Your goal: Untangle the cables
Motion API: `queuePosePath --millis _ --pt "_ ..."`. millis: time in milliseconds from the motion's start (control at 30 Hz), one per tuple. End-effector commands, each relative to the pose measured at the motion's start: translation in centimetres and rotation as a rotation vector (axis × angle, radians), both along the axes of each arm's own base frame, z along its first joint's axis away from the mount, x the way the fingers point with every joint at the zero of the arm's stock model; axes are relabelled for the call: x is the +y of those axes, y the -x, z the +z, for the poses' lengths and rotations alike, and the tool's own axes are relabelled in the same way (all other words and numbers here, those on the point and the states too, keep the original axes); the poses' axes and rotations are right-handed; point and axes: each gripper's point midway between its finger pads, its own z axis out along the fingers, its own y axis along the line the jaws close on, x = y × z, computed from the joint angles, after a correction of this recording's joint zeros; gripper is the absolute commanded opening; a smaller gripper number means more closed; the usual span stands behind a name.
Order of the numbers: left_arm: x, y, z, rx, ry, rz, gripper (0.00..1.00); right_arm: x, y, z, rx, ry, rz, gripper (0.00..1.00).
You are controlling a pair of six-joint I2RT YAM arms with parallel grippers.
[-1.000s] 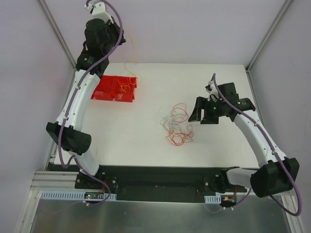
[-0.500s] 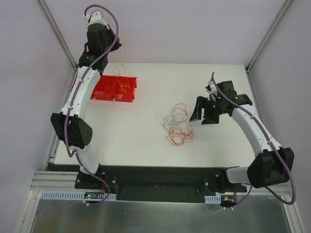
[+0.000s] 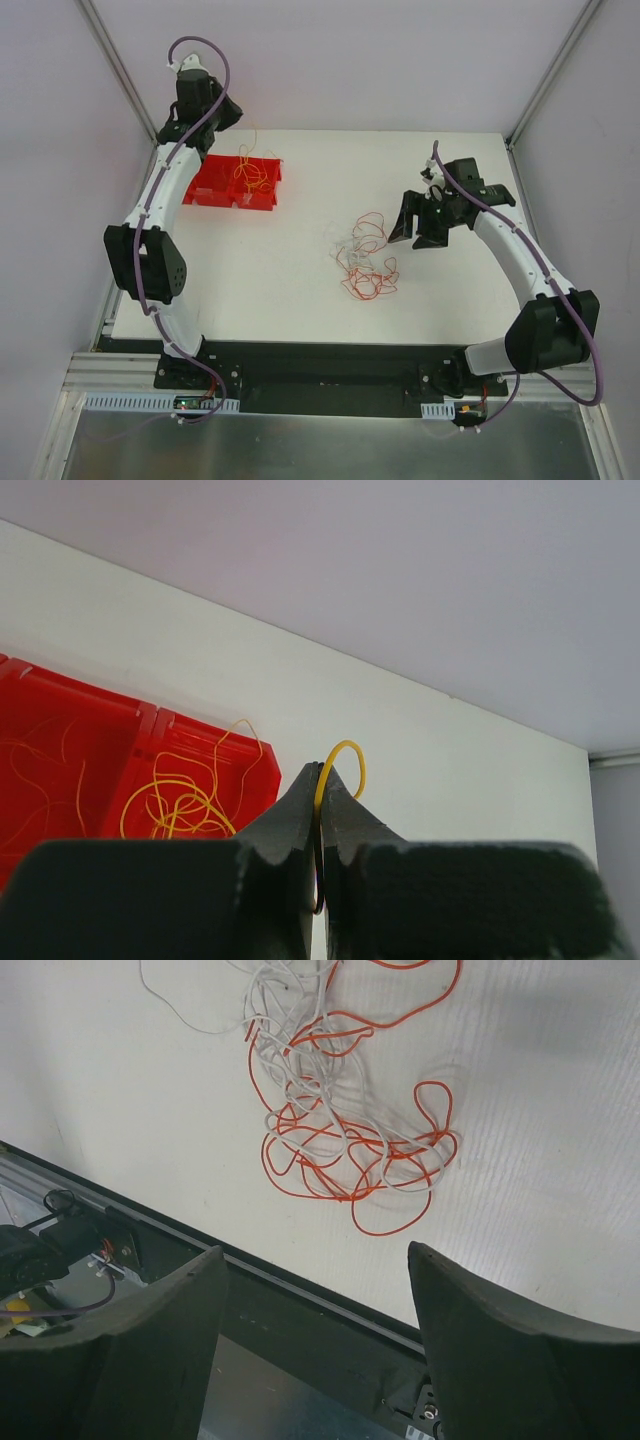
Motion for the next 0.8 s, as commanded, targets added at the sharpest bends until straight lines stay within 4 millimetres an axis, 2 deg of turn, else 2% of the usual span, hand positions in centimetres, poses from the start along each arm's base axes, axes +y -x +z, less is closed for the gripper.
queuePosePath --millis 0,100,233,367,467,633,767 --pt "-0.7 0.3 -0.1 0.005 0.044 -0.007 0.00 0.3 -0.3 1.5 -0.021 -0.026 0.011 0.75" --pt "-0.8 0.3 -3.5 0.102 0.056 0.011 0.00 0.2 0.0 1.2 -0.013 -0.024 0.012 0.75" --pt "0.0 0.5 -9.2 0.241 0.028 0.064 0.00 0.2 0.0 1.1 -0.010 -0.024 0.008 0.75" --pt "-0.1 0.8 -13.2 0.351 0.021 0.070 0.00 0.2 0.0 1.2 -0.011 -0.026 0.007 0.75" --pt "0.5 1.0 -15.6 0.402 -0.005 0.109 0.00 0.2 0.0 1.2 -0.010 -0.027 0.006 0.75" --pt "2.3 0.5 -19.6 0.465 -0.154 0.134 0.00 0.1 0.1 1.3 -0.013 -0.027 0.006 0.75" --pt "2.9 0.0 -21.1 0.482 -0.228 0.144 0.00 0.2 0.1 1.4 -0.017 -0.029 0.005 0.75"
